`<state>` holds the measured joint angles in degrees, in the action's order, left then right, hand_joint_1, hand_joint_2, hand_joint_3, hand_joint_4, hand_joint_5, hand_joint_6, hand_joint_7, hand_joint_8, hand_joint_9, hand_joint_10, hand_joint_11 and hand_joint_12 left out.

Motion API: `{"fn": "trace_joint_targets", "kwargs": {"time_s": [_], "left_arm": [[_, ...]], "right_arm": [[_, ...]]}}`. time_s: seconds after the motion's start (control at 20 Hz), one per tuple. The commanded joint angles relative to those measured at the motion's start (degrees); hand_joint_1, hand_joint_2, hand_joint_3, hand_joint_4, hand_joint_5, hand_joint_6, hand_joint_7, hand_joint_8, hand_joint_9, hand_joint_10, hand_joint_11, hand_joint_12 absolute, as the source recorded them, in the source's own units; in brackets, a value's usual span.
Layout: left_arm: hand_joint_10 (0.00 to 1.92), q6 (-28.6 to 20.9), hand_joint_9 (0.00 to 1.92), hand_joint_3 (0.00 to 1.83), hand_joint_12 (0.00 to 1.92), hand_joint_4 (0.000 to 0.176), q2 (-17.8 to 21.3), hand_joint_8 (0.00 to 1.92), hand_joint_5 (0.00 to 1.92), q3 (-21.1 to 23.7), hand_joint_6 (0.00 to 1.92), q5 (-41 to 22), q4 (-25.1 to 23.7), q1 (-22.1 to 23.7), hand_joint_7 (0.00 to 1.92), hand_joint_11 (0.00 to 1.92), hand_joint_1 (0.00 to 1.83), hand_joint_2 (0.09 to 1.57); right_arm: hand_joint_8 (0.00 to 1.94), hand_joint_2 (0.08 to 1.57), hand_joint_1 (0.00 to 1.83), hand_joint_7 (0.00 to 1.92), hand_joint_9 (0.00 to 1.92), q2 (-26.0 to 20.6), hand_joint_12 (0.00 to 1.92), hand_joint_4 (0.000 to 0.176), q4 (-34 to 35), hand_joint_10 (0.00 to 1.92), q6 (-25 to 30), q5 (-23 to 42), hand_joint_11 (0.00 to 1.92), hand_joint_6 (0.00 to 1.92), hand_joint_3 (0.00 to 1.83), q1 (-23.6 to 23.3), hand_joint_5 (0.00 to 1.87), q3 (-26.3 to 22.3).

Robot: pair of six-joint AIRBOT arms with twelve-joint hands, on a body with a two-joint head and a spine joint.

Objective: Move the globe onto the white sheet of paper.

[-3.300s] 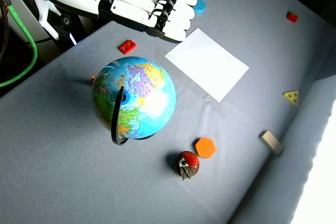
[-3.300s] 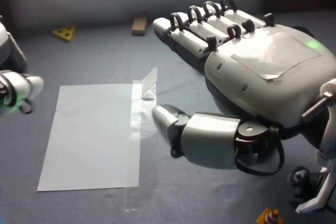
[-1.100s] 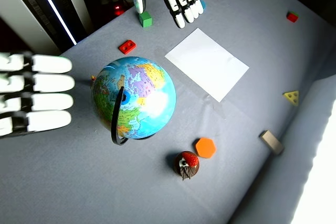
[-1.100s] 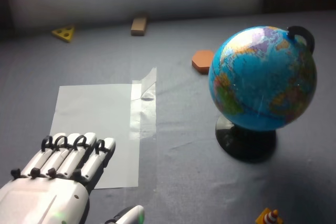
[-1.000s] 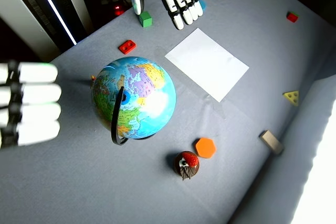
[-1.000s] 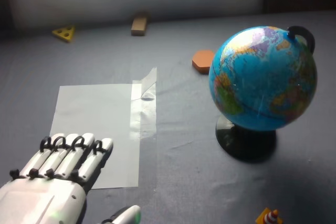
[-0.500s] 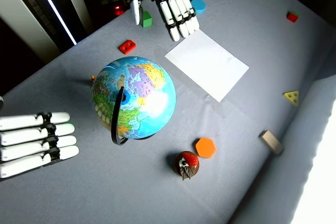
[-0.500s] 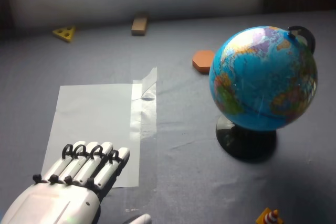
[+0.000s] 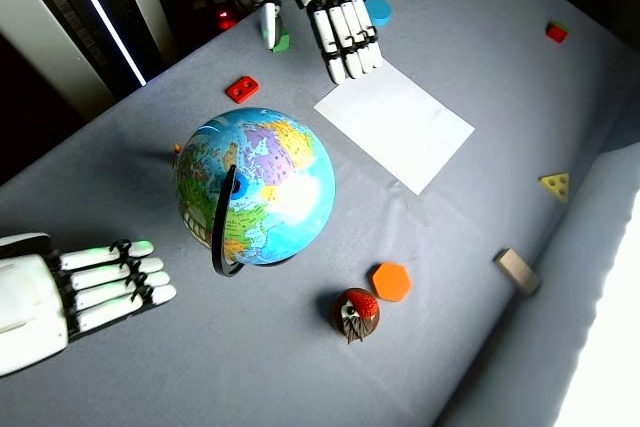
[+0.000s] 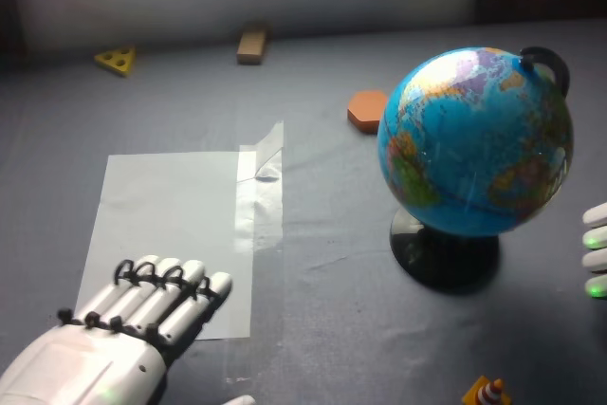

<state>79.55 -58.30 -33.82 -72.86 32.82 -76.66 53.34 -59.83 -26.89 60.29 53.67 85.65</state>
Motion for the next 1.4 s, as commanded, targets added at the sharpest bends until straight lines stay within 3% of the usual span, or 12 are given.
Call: {"fn": "trace_joint_targets", "kwargs": {"time_s": [0.0, 0.1, 0.25, 0.45, 0.55, 0.7, 0.95, 1.25, 1.35], "left_arm": [[0.0, -0.4, 0.0, 0.0, 0.0, 0.03, 0.5, 0.0, 0.04, -0.3, 0.0, -3.8, -3.4, 0.4, 0.0, 0.0, 0.0, 1.24], [0.0, -0.8, 0.0, 0.0, 0.0, 0.03, 0.9, 0.0, 0.04, -0.2, 0.0, -3.6, -3.2, 0.3, 0.0, 0.0, 0.0, 1.24], [0.0, -0.8, 0.0, 0.0, 0.0, 0.024, 0.9, 0.0, 0.04, 0.0, 0.0, -3.6, -3.2, 0.3, 0.0, 0.0, 0.0, 1.24], [0.0, -0.9, 0.0, 0.0, 0.0, 0.018, 1.1, 0.0, 0.04, 0.0, 0.0, -2.9, -3.7, 0.3, 0.0, 0.0, 0.0, 1.25], [0.0, -0.9, 0.0, 0.0, 0.0, 0.018, 1.1, 0.0, 0.04, -0.3, 0.0, -2.1, -3.9, 0.5, 0.0, 0.0, 0.0, 1.24], [0.0, -0.9, 0.0, 0.0, 0.0, 0.017, 1.2, 0.0, 0.04, -0.7, 0.0, -1.3, -4.6, 0.8, 0.0, 0.0, 0.0, 1.24], [0.0, -2.6, 0.0, 0.0, 0.0, 0.017, 0.9, 0.0, 0.04, -2.1, 0.0, -0.7, -6.7, 0.7, 0.0, 0.0, 0.0, 1.24], [0.0, -3.8, 0.0, 0.0, 0.0, 0.017, 1.1, 0.0, 0.04, -2.5, 0.0, 1.0, -7.8, 0.9, 0.0, 0.0, 0.0, 1.25], [0.0, -3.8, 0.0, 0.0, 0.0, 0.017, 1.2, 0.0, 0.04, -2.8, 0.0, 2.1, -7.3, 1.1, 0.0, 0.0, 0.0, 1.24]], "right_arm": [[0.0, 1.23, 0.0, 0.14, 0.13, 0.5, 0.2, 0.0, 2.9, 0.0, 0.0, 2.3, 0.0, 0.0, 0.01, -1.9, 0.14, 0.6], [0.0, 1.23, 0.0, 0.15, 0.13, 2.1, 0.23, 0.0, 0.1, 0.0, 4.3, 1.2, 0.0, 0.0, 0.01, -5.8, 0.15, 1.6], [0.0, 1.23, 0.0, 0.16, 0.14, 3.5, 0.3, 0.0, -2.9, 0.0, 6.5, -1.1, 0.0, 0.01, 0.0, -9.1, 0.16, 1.6], [0.0, 1.24, 0.0, 0.16, 0.15, 5.5, 0.42, 0.0, -6.1, 0.0, 6.1, -6.2, 0.0, 0.01, 0.0, -11.2, 0.17, 1.2], [0.0, 1.23, 0.0, 0.16, 0.15, 6.3, 0.28, 0.0, -6.5, 0.0, 7.5, -7.1, 0.0, 0.0, 0.0, -12.9, 0.17, 1.2], [0.0, 1.23, 0.0, 0.15, 0.15, 6.3, 0.26, 0.0, -9.0, 0.0, 12.4, -7.3, 0.0, 0.0, 0.0, -15.4, 0.16, 1.1], [0.0, 1.23, 0.0, 0.14, 0.13, 6.6, 0.19, 0.0, -9.3, 0.0, 13.5, -7.7, 0.0, 0.0, 0.0, -17.2, 0.14, 1.0], [0.01, 1.24, 0.0, 0.19, 0.15, 8.3, 0.37, 0.0, -11.4, 0.01, 17.1, -9.4, 0.0, 0.02, 0.0, -18.9, 0.19, 1.0], [0.0, 1.23, 0.0, 0.15, 0.12, 9.0, 0.28, 0.0, -11.4, 0.0, 16.9, -9.9, 0.0, 0.0, 0.0, -18.3, 0.15, 1.2]]}}
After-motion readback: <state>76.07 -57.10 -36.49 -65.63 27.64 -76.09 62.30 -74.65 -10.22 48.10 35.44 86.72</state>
